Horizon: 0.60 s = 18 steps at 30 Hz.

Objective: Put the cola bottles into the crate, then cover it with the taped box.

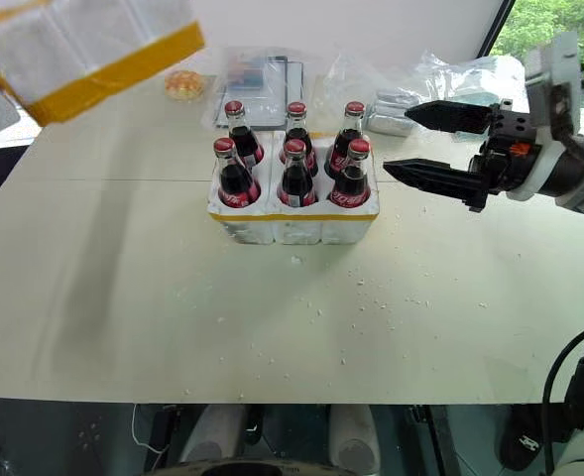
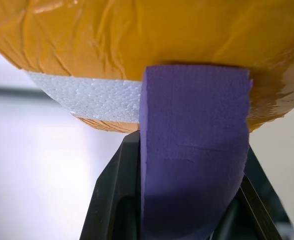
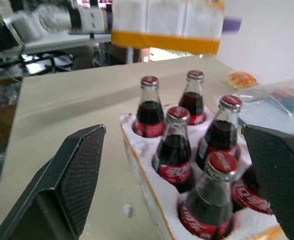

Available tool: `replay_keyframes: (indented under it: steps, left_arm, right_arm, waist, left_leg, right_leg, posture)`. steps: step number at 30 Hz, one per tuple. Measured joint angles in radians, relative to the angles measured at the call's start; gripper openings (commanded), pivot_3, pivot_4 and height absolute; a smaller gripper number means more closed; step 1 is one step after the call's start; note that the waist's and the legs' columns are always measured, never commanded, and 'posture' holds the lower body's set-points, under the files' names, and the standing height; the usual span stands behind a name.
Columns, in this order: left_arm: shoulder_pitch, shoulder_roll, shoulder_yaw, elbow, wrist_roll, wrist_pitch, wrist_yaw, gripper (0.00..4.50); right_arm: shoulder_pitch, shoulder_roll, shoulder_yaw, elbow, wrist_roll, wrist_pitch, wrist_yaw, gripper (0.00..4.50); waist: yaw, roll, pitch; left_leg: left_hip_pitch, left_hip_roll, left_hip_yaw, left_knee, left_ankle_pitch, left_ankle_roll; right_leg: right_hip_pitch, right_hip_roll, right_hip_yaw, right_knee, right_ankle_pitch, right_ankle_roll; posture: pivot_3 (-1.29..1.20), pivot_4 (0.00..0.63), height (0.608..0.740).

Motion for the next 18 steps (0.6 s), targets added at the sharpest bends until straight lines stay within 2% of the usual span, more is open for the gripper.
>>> replay_keyframes:
  steps: [5,8,13,18]
  left_arm:
    - [-0.153,-0.038,-0.052,-0.029,-0.078,-0.180,-0.112,1.09]
    - [-0.216,-0.106,-0.107,-0.039,-0.146,-0.308,-0.214,1.09]
    - [-0.250,-0.161,-0.180,-0.015,-0.191,-0.423,-0.345,1.09]
    - [-0.263,-0.179,-0.193,0.046,-0.185,-0.504,-0.384,1.09]
  right_arm:
    - [0.008,0.000,0.003,0.004,-0.006,0.004,0.009,4.50]
    - [0.007,0.014,-0.001,0.006,-0.001,0.006,-0.011,4.50]
    - [0.030,0.037,-0.014,-0.007,0.022,0.028,-0.036,4.50]
    - [0.066,0.039,-0.037,-0.047,0.072,0.067,-0.069,4.50]
  waist:
    - [0.000,0.000,0.000]
    - [0.000,0.000,0.000]
    - [-0.008,0.000,0.000]
    - [-0.003,0.000,0.000]
  left_leg:
    - [0.000,0.000,0.000,0.001,0.000,0.000]
    - [0.000,0.000,0.000,0.001,0.000,0.000]
    - [0.001,0.000,0.000,0.001,0.000,0.001]
    - [0.000,0.000,0.000,0.002,0.000,0.001]
  right_leg:
    - [0.000,0.000,0.000,0.000,0.000,0.001]
    - [0.001,0.000,0.000,0.000,0.000,0.001]
    - [0.001,0.001,0.000,0.001,0.001,0.001]
    - [0.001,0.001,0.000,0.002,0.001,0.001]
  posture:
    - [0.00,0.150,0.737]
    - [0.00,0.150,0.737]
    - [0.00,0.150,0.737]
    - [0.00,0.150,0.737]
